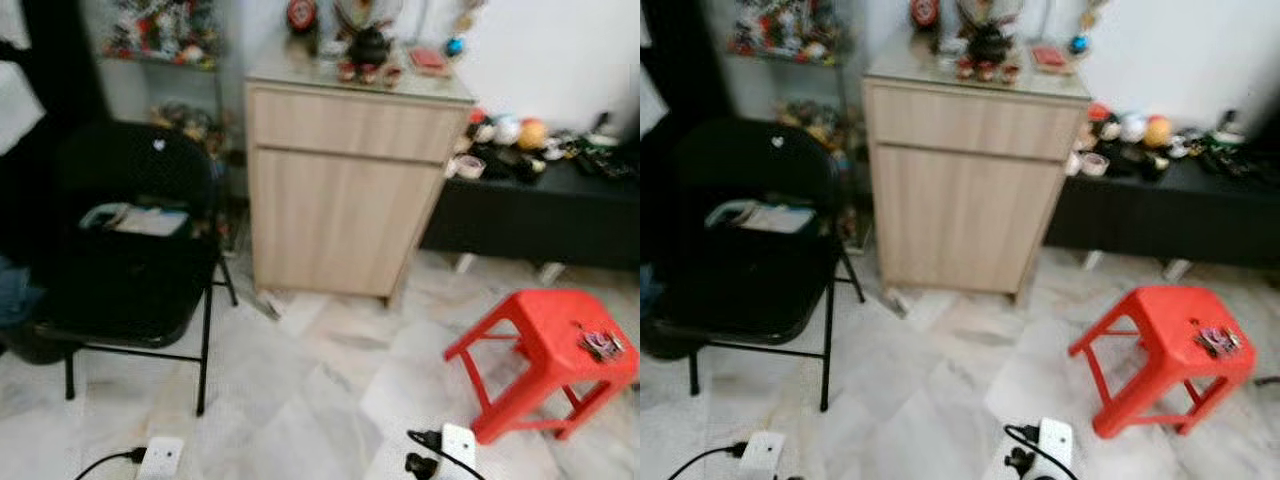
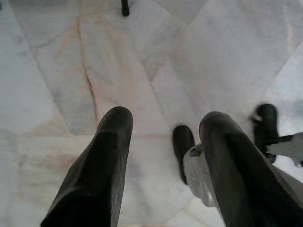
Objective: Hang keys on a hook
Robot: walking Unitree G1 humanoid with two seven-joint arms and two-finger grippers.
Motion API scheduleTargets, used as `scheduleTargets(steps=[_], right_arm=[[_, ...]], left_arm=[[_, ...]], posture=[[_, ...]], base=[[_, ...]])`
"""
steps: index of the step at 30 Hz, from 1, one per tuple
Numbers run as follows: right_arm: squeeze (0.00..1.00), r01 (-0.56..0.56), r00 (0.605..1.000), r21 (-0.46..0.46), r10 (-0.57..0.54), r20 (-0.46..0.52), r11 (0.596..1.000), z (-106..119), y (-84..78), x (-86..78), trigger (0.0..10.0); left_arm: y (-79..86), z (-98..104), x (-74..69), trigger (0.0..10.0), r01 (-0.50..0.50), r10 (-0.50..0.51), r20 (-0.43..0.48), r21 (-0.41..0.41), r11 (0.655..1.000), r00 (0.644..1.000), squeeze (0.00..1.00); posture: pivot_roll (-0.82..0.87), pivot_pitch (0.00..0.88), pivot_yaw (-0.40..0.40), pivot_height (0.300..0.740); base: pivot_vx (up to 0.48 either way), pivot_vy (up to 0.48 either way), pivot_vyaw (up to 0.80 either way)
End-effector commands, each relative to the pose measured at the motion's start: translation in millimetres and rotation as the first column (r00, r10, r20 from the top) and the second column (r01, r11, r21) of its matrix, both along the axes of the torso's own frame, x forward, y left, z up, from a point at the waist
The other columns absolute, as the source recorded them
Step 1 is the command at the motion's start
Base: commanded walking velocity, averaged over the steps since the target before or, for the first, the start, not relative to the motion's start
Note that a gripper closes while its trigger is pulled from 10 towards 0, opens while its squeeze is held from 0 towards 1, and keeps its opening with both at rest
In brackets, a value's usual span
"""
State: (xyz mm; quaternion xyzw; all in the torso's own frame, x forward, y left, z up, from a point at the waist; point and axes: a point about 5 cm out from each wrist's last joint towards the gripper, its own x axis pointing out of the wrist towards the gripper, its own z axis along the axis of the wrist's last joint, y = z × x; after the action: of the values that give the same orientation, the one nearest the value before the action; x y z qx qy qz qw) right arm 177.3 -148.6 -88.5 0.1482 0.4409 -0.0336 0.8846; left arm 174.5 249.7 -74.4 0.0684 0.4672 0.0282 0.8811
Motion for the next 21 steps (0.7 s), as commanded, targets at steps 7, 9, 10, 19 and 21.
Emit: scheduleTargets(steps=[7, 9, 10, 19, 21], right_arm=[[0.00, -0.022, 0.999, -0.048, 0.021, -0.034, 0.999, -1.0, -4.9, -0.7, 10.0], [0.00, -0.010, 0.999, -0.039, 0.008, -0.035, 0.999, -1.5, -4.2, -1.8, 10.0], [0.00, -0.003, 0.999, -0.035, 0.001, -0.035, 0.999, -1.6, -4.2, -2.1, 10.0], [0.00, 0.014, 0.999, -0.024, -0.014, -0.030, 1.000, -0.7, -2.4, 0.0, 10.0], [0.00, 0.015, 1.000, -0.031, -0.016, -0.026, 0.999, -0.1, -2.7, 1.3, 10.0]], left_arm=[[-19.4, -3.3, 4.2, 10.0, 0.030, -0.029, 0.009, -0.016, 0.999, 1.000, 0.00], [-21.1, -3.2, 5.3, 10.0, 0.037, -0.037, 0.010, -0.018, 0.999, 0.999, 0.00], [-21.3, -3.1, 5.5, 10.0, 0.039, -0.039, 0.011, -0.019, 0.999, 0.999, 0.00], [-21.9, -1.4, 9.3, 10.0, 0.040, -0.040, 0.023, -0.020, 0.999, 0.999, 0.00], [-22.1, -1.2, 9.6, 10.0, 0.041, -0.041, 0.024, -0.022, 0.999, 0.999, 0.00]], posture=[[0.06, 0.000, -0.051, 0.740], [0.07, 0.000, -0.049, 0.740], [0.07, 0.000, -0.049, 0.740], [0.07, 0.000, -0.053, 0.740], [0.07, 0.000, -0.054, 0.740]], base=[[0.000, -0.412, 0.00], [0.000, -0.414, 0.00], [0.000, -0.412, 0.00], [0.000, -0.415, -0.60], [0.000, -0.416, 0.00]])
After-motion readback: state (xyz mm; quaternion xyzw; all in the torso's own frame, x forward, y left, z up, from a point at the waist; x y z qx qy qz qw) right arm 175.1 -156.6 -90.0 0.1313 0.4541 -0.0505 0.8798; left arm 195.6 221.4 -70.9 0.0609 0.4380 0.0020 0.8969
